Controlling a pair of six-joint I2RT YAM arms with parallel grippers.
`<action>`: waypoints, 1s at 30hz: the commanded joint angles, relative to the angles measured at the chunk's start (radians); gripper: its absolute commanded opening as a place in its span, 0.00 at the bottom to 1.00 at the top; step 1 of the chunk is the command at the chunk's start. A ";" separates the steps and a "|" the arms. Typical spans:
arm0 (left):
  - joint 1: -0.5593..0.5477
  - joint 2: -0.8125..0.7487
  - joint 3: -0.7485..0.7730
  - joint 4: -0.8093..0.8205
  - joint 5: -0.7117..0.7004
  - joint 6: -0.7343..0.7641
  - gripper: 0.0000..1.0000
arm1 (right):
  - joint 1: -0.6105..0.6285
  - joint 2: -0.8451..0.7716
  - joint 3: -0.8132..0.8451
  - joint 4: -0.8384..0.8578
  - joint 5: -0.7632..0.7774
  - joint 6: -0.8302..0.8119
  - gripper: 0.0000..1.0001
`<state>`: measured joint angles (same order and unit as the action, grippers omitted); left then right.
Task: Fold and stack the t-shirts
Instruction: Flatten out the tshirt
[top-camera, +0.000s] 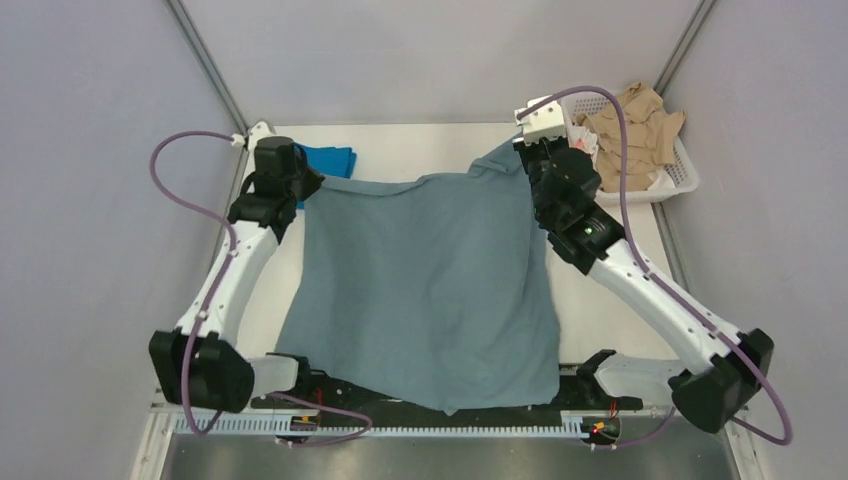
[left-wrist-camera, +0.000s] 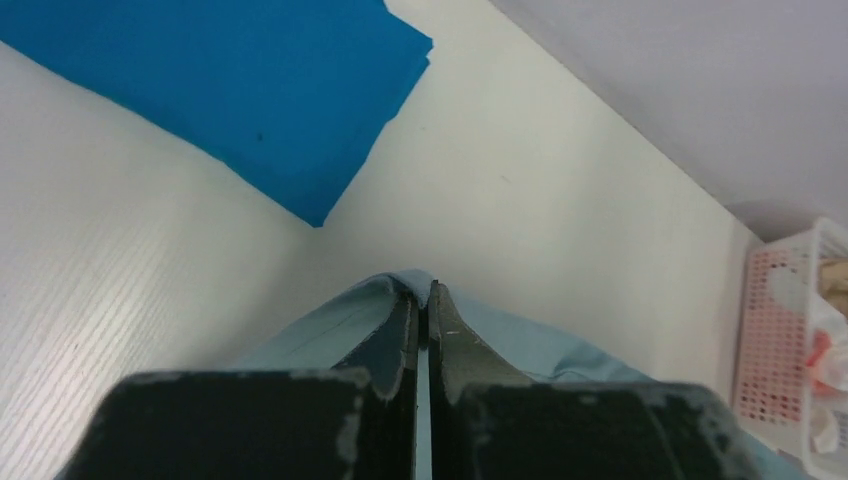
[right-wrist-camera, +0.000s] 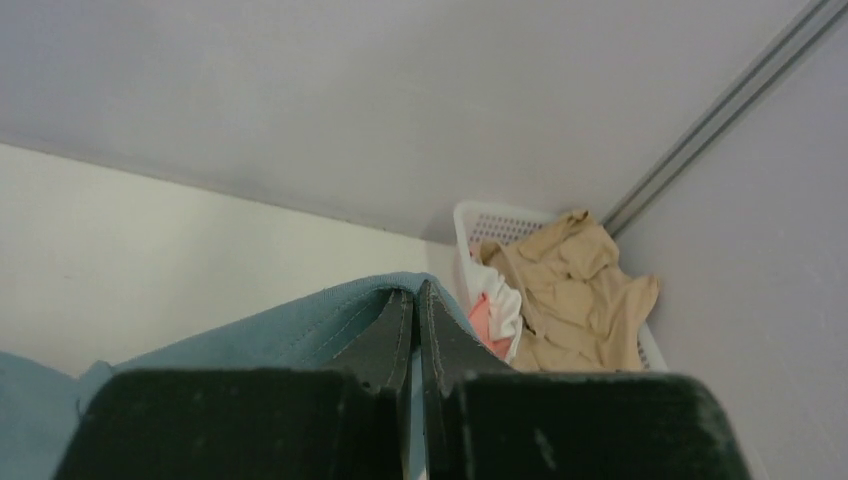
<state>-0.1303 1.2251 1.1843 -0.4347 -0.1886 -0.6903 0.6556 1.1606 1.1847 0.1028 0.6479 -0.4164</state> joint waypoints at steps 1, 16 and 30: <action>0.006 0.157 0.005 0.241 -0.087 0.057 0.02 | -0.139 0.092 -0.039 0.182 -0.086 0.118 0.00; 0.034 0.762 0.328 0.197 0.031 0.043 0.02 | -0.329 0.537 -0.173 0.403 -0.348 0.352 0.00; 0.032 0.590 0.034 0.354 0.168 -0.018 0.02 | -0.137 0.116 -0.758 0.370 -0.278 0.682 0.00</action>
<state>-0.0994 1.8931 1.2331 -0.1627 -0.0711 -0.6765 0.4561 1.4170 0.4583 0.4549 0.2951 0.1871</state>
